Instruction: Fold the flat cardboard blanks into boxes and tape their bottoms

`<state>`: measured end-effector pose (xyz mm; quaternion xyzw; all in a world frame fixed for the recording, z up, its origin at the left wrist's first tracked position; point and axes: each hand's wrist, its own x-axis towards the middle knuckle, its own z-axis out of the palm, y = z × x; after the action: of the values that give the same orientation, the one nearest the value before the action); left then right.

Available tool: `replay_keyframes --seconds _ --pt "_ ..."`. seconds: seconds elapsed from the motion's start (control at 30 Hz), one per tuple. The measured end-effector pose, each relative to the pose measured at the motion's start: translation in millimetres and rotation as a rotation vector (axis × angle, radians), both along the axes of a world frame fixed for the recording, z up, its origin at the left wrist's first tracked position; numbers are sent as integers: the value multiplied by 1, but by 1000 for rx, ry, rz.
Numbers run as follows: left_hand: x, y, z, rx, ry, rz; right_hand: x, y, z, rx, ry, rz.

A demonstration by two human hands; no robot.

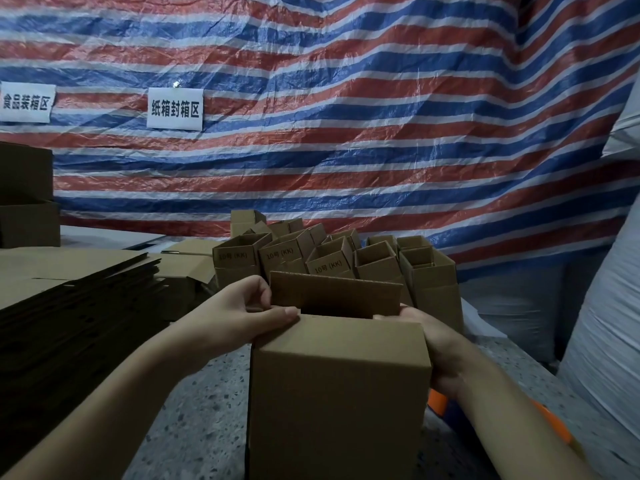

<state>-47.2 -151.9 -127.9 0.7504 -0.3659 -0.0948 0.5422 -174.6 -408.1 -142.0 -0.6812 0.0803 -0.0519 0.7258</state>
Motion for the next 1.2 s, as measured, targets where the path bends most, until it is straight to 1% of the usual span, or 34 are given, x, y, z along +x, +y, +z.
replay_keyframes --seconds 0.1,0.17,0.2,0.23,0.3,0.33,0.37,0.43,0.5,0.57,0.63,0.73,0.8,0.9,0.97,1.1,1.2 --pt "2 -1 -1 -10 -3 13 -2 -5 -2 113 18 2" --pt "1 -2 -2 -14 -13 23 -6 -6 1 186 8 82" --pt "0 -3 -2 -15 -14 27 -8 -6 3 186 -25 113" --pt "0 -3 -3 -17 -10 31 -9 -6 5 126 -71 121" --pt "-1 -2 -3 -19 -9 28 -10 -5 9 -151 -157 90" --pt "-1 -2 -3 -18 -13 30 -9 -6 9 -256 -182 90" --pt "-1 -2 -3 -16 -22 38 -9 -6 9 -296 -192 107" --pt "-1 -4 -4 -9 -43 65 -8 -7 9 -300 -205 134" --pt "-3 -5 -3 -54 -44 64 -10 -7 8 -306 -223 136" --pt "-3 -5 -1 -98 -89 31 -11 -7 7 -311 -244 133" --pt "-2 -4 -1 -70 -122 -3 -11 -7 5 -303 -257 129" --pt "-4 -1 0 8 -111 -22 -12 -7 4 -237 -281 158" --pt "-6 1 3 51 -185 16 -14 -6 5 -240 -294 157" --pt "-12 2 11 122 -298 87 -17 -5 6 -334 -304 123" --pt "-16 3 15 180 -358 94 -17 -5 8 -411 -300 91" --pt "-19 4 16 210 -337 74 -20 -5 15 -575 -262 71" --pt "-20 3 16 243 -361 95 -22 -3 19 -621 -231 83"
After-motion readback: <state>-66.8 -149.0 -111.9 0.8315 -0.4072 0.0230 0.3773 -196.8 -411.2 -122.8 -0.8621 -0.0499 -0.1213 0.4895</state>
